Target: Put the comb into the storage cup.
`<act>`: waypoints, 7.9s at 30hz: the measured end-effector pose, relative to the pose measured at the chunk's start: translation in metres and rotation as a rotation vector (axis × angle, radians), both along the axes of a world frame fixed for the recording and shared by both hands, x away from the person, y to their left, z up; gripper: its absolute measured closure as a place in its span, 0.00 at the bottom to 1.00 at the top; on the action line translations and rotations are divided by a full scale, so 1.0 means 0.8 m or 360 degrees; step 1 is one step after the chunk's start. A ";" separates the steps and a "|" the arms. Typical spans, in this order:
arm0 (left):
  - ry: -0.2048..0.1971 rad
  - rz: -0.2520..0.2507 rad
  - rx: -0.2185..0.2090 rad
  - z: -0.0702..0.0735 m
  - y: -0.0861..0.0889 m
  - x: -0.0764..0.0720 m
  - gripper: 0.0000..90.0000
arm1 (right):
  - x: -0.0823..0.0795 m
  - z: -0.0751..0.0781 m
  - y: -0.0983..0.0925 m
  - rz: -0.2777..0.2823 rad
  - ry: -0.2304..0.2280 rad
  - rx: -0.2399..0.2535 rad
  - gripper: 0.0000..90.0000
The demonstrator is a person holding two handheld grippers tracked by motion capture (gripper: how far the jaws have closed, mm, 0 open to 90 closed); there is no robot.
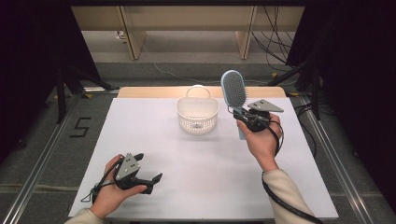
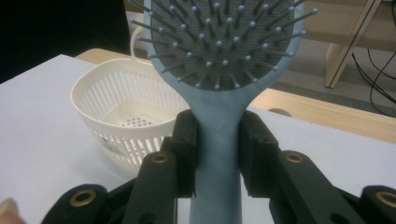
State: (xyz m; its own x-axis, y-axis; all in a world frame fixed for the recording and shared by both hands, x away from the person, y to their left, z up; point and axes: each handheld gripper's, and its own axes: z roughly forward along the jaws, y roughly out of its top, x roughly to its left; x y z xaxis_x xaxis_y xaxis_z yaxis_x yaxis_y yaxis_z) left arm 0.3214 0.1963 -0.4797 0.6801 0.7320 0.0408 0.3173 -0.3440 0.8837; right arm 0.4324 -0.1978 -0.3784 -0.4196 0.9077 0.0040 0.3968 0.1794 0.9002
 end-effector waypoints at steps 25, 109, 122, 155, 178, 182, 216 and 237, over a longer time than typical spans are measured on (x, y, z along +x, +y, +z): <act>0.0002 0.0001 -0.0008 0.000 0.000 0.000 0.03 | 0.007 0.004 0.013 0.0015 -0.0016 0.0027 0.78; 0.0002 -0.0005 -0.0010 0.000 0.000 -0.001 0.03 | 0.027 0.004 0.053 0.0090 -0.0032 0.0041 0.78; 0.0000 -0.0006 -0.0010 0.000 0.000 -0.001 0.03 | 0.030 0.004 0.057 0.0094 -0.0038 0.0042 0.78; -0.0005 -0.0006 -0.0011 0.001 0.000 -0.001 0.03 | 0.039 0.007 0.069 0.0106 -0.0061 0.0026 0.78; -0.0001 -0.0010 -0.0014 0.001 0.000 -0.001 0.03 | 0.048 0.011 0.081 0.0116 -0.0060 0.0019 0.78; -0.0001 -0.0010 -0.0015 0.001 0.000 -0.002 0.03 | 0.049 0.011 0.084 0.0118 -0.0064 0.0016 0.78; 0.0000 -0.0014 -0.0019 0.001 -0.001 -0.002 0.03 | 0.062 0.024 0.098 0.0125 -0.0090 0.0006 0.78; -0.0001 -0.0022 -0.0015 0.001 -0.001 -0.002 0.03 | 0.069 0.029 0.103 0.0121 -0.0097 -0.0003 0.78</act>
